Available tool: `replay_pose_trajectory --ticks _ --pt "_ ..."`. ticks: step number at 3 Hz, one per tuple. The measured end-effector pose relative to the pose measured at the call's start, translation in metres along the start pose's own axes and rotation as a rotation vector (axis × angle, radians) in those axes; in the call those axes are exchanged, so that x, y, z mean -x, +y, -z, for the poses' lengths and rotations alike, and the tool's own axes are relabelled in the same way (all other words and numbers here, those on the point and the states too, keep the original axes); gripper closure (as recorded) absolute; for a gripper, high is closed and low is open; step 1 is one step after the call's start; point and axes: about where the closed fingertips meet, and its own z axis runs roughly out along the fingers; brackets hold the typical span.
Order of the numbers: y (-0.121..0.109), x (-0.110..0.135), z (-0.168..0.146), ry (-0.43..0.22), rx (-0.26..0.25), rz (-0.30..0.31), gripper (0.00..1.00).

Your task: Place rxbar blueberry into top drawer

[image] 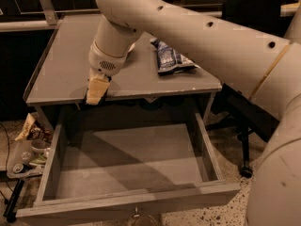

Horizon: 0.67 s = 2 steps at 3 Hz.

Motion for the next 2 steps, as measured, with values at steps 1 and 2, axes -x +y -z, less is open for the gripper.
replay_pose_trajectory --ticks 1,2 --pt "0.036 0.000 0.022 -0.004 -0.028 -0.074 1.00" --pt "0.094 -0.012 0.035 0.033 -0.067 -0.199 1.00"
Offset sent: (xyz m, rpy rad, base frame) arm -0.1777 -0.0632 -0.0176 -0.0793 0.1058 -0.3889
